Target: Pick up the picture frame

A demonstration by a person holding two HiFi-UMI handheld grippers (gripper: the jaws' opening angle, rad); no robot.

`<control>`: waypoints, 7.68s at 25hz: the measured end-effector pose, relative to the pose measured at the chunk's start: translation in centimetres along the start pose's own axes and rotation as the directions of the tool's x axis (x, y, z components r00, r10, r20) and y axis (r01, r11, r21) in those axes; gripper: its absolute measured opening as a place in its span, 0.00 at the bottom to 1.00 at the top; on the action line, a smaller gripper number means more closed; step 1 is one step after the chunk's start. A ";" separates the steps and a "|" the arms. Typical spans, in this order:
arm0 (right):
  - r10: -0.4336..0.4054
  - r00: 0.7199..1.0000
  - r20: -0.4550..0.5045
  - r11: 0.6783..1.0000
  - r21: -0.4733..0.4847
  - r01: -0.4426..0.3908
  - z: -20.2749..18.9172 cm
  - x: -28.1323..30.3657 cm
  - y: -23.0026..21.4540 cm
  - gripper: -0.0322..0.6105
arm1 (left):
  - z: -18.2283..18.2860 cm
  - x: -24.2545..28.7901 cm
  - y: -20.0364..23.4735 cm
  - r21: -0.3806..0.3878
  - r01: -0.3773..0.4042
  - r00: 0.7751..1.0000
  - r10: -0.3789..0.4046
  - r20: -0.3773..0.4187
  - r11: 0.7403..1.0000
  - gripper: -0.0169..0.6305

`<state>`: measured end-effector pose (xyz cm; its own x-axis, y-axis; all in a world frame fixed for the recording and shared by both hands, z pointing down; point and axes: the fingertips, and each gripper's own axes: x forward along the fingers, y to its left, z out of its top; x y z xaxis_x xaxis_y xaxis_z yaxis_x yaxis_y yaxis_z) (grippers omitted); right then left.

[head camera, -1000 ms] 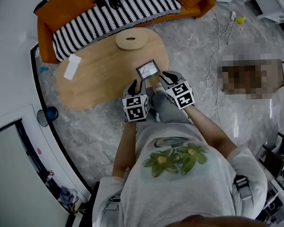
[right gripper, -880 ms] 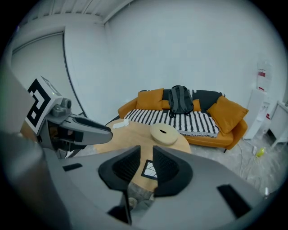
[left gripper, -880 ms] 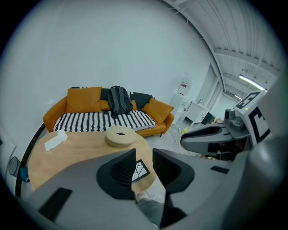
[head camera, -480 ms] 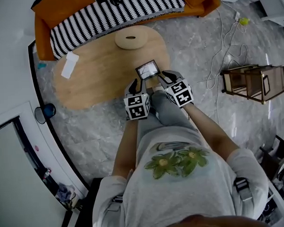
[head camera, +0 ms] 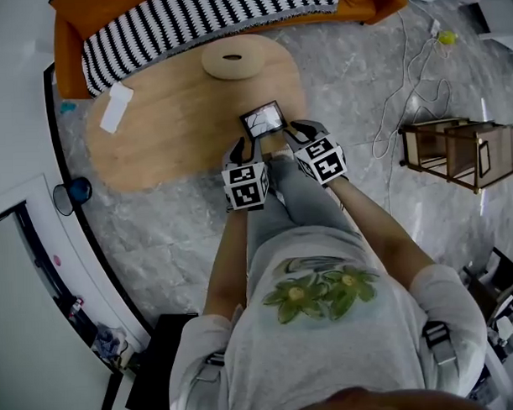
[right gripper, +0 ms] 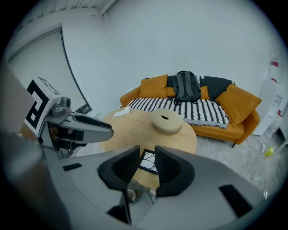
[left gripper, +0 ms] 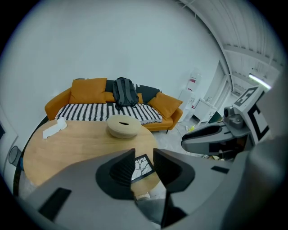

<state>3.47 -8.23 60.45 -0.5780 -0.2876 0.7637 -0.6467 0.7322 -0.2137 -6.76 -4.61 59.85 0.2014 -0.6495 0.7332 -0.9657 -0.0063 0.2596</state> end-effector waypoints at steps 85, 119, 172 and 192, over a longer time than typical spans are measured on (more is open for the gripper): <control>-0.102 0.985 -0.142 0.993 0.047 0.109 -14.7 19.3 -8.0 0.19 | -15.3 19.4 7.9 -0.029 -0.044 0.982 0.038 -0.187 0.999 0.23; -0.122 0.986 -0.110 0.988 0.075 0.131 -3.0 4.7 -3.6 0.19 | -3.0 5.5 3.6 -0.050 -0.022 0.985 0.013 -0.172 0.998 0.19; -0.180 0.963 0.200 0.980 0.119 0.158 7.7 -14.4 3.5 0.18 | 8.1 -12.7 -2.7 -0.016 0.079 0.990 -0.076 0.122 0.997 0.18; -0.192 0.936 0.296 0.980 0.105 0.168 10.7 -18.0 5.9 0.18 | 10.9 -17.1 -3.0 0.015 0.069 0.971 -0.071 0.227 0.997 0.18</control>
<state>4.78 -5.35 38.93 -0.5642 -0.5924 0.5751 -0.7830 0.6048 -0.1451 -9.10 -1.73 39.67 0.2270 -0.8029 0.5512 -0.9517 -0.0627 0.3006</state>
